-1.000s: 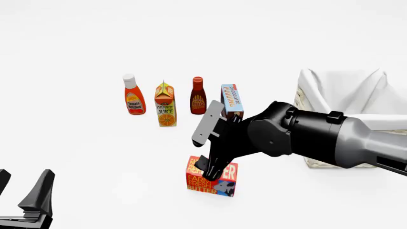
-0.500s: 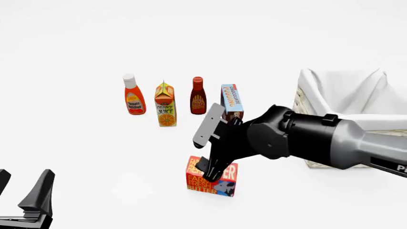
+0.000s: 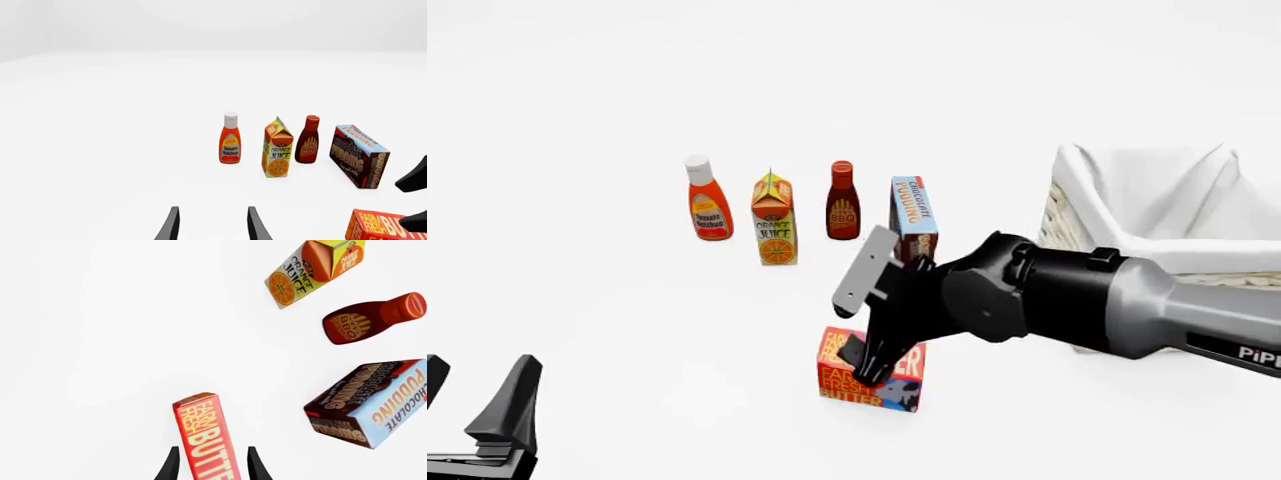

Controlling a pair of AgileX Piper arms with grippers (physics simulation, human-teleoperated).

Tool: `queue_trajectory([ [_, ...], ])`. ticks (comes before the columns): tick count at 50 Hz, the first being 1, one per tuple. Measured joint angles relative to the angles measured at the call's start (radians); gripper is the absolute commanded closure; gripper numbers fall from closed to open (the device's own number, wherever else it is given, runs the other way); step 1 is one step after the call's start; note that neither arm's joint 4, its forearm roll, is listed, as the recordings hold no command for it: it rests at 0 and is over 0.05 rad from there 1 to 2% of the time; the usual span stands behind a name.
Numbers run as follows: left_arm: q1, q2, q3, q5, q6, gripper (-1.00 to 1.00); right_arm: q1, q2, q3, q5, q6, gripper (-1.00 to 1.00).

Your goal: Pick the butter and place it in the basket.

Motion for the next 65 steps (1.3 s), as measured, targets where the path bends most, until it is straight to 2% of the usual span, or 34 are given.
queue_trajectory([
  [65,0.000,0.000,0.000,0.000,0.000,-1.00,0.006,0.070,0.051,-0.098,0.036,-1.00],
])
